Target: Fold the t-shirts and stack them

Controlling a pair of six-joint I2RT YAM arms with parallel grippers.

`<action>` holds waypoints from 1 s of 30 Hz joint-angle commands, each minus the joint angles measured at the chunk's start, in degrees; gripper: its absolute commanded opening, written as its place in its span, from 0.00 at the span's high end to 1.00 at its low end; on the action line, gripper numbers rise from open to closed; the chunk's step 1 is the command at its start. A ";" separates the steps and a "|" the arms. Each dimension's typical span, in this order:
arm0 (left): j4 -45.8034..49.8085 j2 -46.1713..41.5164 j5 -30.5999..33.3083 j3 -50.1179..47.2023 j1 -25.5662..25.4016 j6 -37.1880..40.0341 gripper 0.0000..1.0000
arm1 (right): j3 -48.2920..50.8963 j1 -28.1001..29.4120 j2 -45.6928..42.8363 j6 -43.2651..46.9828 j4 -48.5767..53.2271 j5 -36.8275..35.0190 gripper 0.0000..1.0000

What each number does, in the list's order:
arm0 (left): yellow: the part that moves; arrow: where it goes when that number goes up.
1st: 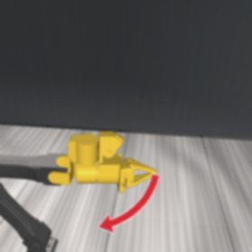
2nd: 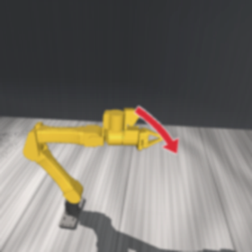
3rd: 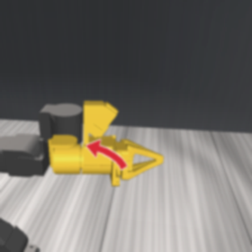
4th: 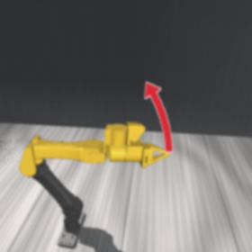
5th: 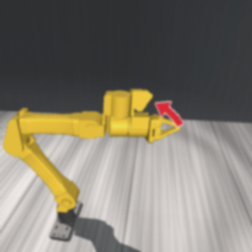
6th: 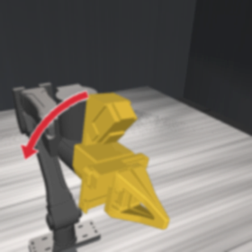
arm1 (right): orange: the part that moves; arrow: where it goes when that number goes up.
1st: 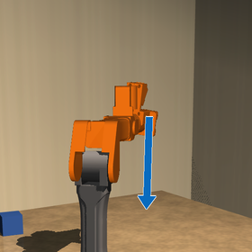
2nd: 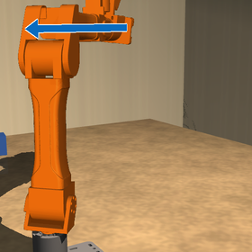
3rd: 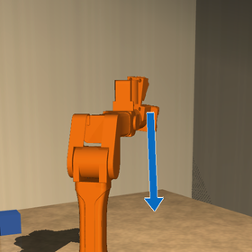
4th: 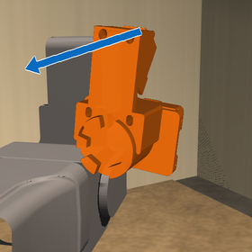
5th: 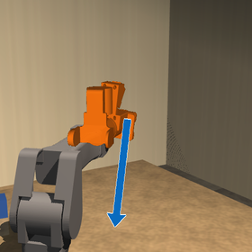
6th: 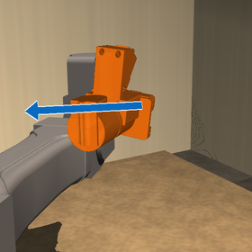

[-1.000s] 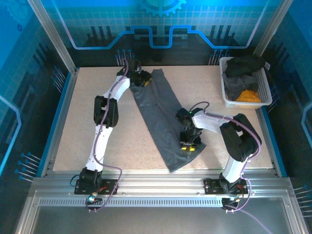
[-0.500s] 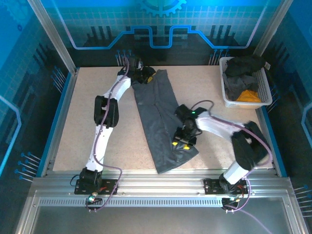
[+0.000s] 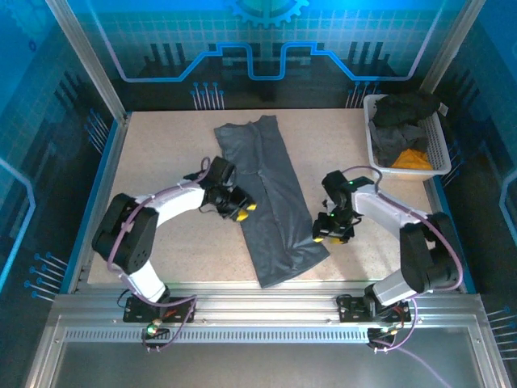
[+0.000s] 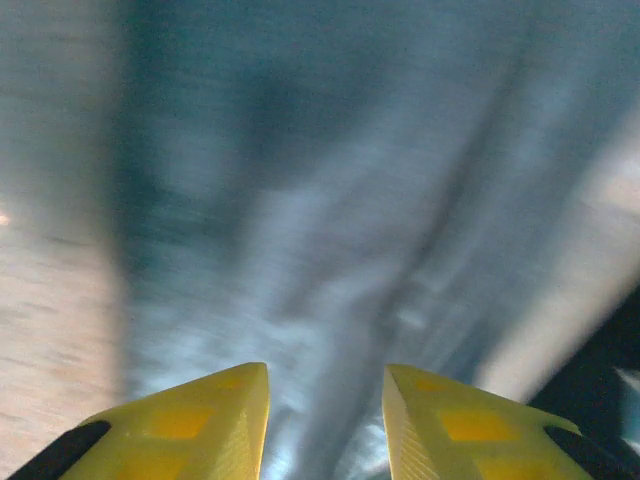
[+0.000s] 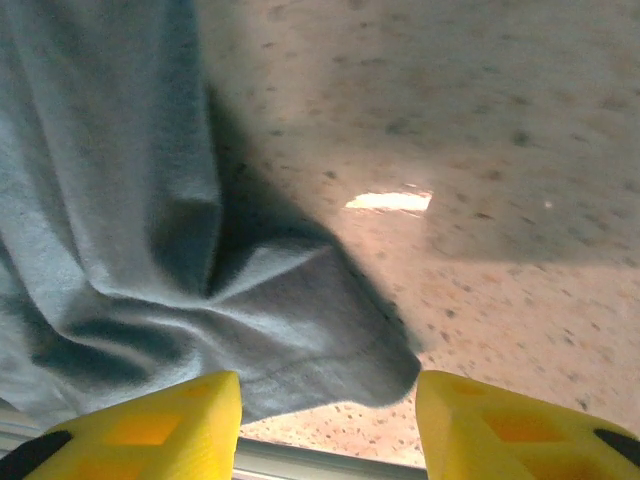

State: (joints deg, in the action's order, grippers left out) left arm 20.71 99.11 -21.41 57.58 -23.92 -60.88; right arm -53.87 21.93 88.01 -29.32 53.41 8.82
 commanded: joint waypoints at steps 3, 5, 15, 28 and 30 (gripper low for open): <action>-4.13 4.43 9.69 11.80 2.12 -3.31 0.65 | -6.45 3.28 3.29 4.42 -3.30 0.32 0.57; -3.63 7.58 11.31 16.91 2.85 -3.79 0.66 | -7.71 3.47 4.08 4.66 -5.10 0.49 0.59; -0.67 27.23 14.55 39.42 9.47 -1.78 0.68 | -21.36 3.90 20.86 4.45 -10.94 3.75 0.61; 5.14 57.86 4.06 82.10 12.05 1.46 0.70 | -25.57 6.27 31.85 -15.48 -14.82 9.63 0.61; 8.23 62.72 3.87 90.95 12.39 0.95 0.71 | -27.74 6.32 32.77 -17.58 -13.58 8.56 0.61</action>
State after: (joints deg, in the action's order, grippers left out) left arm 22.17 156.48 -14.70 140.40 -12.05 -60.95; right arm -80.31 26.63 116.81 -40.14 40.95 15.49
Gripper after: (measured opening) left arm 0.291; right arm 0.393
